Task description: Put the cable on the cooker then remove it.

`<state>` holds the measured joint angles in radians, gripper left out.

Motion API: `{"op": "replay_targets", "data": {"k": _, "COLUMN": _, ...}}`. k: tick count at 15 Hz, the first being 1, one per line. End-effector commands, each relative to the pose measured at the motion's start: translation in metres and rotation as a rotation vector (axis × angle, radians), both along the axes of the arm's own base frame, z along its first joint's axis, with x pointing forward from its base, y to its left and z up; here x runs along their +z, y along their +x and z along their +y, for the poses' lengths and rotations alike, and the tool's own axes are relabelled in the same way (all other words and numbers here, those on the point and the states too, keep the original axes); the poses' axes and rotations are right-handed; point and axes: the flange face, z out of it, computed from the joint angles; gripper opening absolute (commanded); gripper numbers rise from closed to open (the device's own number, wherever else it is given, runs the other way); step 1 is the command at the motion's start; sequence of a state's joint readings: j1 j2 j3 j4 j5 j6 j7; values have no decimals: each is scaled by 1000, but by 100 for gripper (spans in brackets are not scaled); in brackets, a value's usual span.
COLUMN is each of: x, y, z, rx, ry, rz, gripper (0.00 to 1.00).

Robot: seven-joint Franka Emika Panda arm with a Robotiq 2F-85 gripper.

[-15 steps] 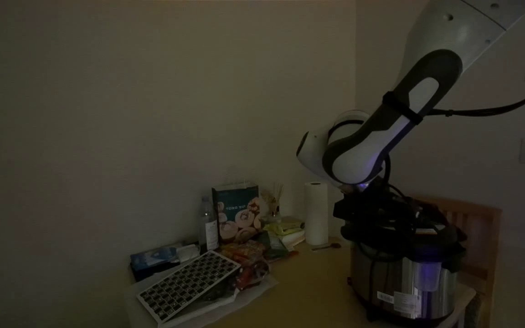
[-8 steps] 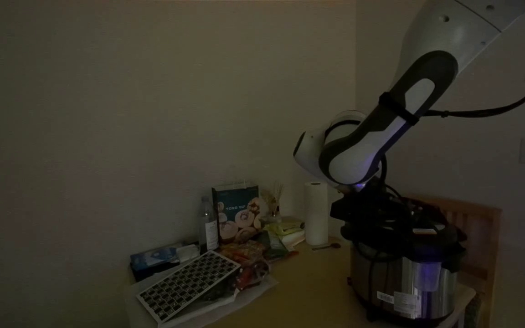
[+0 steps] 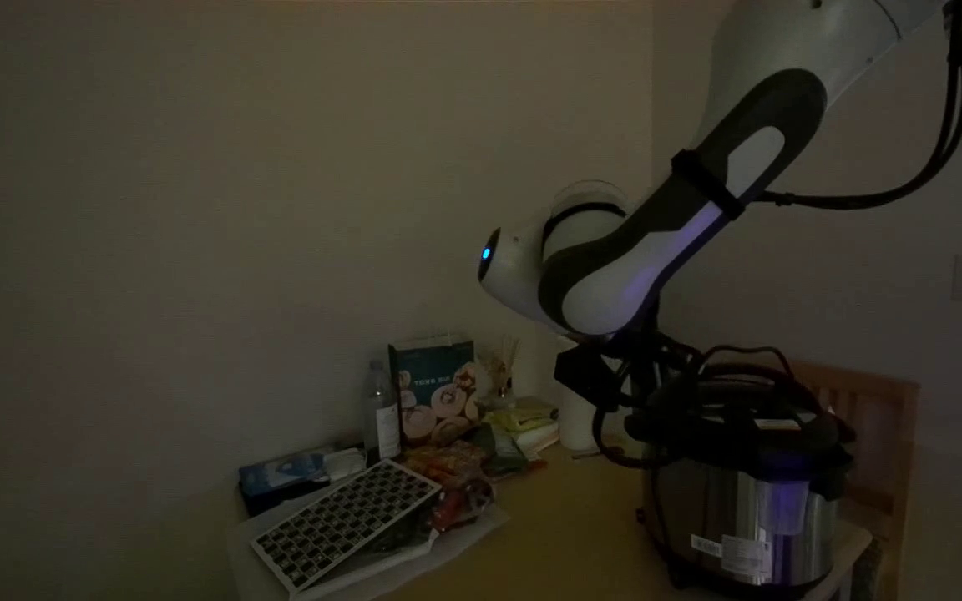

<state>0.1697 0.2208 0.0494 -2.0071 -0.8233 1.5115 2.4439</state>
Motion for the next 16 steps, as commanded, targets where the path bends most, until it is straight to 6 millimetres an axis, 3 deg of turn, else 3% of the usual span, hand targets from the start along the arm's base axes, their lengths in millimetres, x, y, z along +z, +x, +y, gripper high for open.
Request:
{"op": "replay_targets", "data": {"k": 1, "x": 21, "y": 7, "z": 48, "rx": 60, "ry": -172, "rz": -81, "gripper": 2}}
{"op": "replay_targets", "data": {"k": 2, "x": 13, "y": 2, "z": 34, "rx": 44, "ry": -85, "rz": -42, "gripper": 2}}
{"op": "replay_targets", "data": {"k": 3, "x": 13, "y": 1, "z": 46, "rx": 58, "ry": -91, "rz": -43, "gripper": 9}}
{"op": "replay_targets", "data": {"k": 7, "x": 8, "y": 2, "z": 38, "rx": 44, "ry": -92, "rz": -33, "gripper": 9}}
{"op": "replay_targets", "data": {"k": 8, "x": 8, "y": 2, "z": 37, "rx": 42, "ry": -92, "rz": -33, "gripper": 2}}
{"op": "replay_targets", "data": {"k": 9, "x": 9, "y": 5, "z": 46, "rx": 67, "ry": -125, "rz": -45, "gripper": 2}}
{"op": "replay_targets", "data": {"k": 12, "x": 4, "y": 15, "z": 113, "rx": 220, "ry": -230, "rz": -52, "gripper": 2}}
{"op": "replay_targets", "data": {"k": 16, "x": -30, "y": 20, "z": 202, "rx": 419, "ry": -335, "rz": -3, "gripper": 2}}
